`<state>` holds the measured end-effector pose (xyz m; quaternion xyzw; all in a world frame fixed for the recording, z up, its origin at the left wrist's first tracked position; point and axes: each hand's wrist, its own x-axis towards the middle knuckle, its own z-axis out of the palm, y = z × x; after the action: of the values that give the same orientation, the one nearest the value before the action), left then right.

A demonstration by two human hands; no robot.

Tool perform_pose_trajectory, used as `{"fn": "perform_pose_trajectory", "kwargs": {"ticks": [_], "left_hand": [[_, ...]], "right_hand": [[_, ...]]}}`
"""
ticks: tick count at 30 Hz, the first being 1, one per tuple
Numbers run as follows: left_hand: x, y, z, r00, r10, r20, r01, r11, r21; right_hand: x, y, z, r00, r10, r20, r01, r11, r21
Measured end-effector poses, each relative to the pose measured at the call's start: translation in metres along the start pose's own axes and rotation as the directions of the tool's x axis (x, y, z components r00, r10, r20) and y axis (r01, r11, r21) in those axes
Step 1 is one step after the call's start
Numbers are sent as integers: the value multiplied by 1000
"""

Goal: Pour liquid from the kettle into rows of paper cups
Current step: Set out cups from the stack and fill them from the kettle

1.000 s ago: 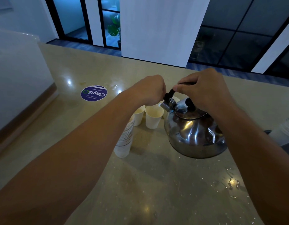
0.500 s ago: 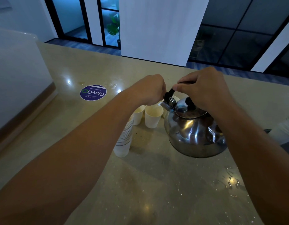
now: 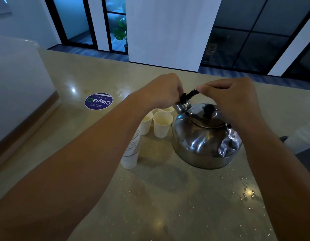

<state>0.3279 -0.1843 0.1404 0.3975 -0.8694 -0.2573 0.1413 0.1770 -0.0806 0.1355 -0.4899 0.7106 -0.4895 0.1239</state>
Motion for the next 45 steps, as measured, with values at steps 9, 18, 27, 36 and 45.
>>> {"fn": "perform_pose_trajectory", "kwargs": {"ticks": [9,18,27,36,45], "left_hand": [[5,34,30,992,105,66,-107,994,22],[12,45,92,979,104,175,-108,994,15],[10,51,116,968,123,218,-124,992,-7],[-28,35,125,975,130,182,-114,989,-100],[-118,5,96,980,55,-190,-99,967,-233]], "right_hand": [[-25,36,-31,977,181,-116,-150,960,235],[-56,84,-45,946,301,-121,-258,923,284],[-74,101,-50,913,391,-117,-346,893,287],[-79,108,-51,945,317,-79,-318,948,-7],[-84,51,-12,998,-49,-39,47,997,-67]]}}
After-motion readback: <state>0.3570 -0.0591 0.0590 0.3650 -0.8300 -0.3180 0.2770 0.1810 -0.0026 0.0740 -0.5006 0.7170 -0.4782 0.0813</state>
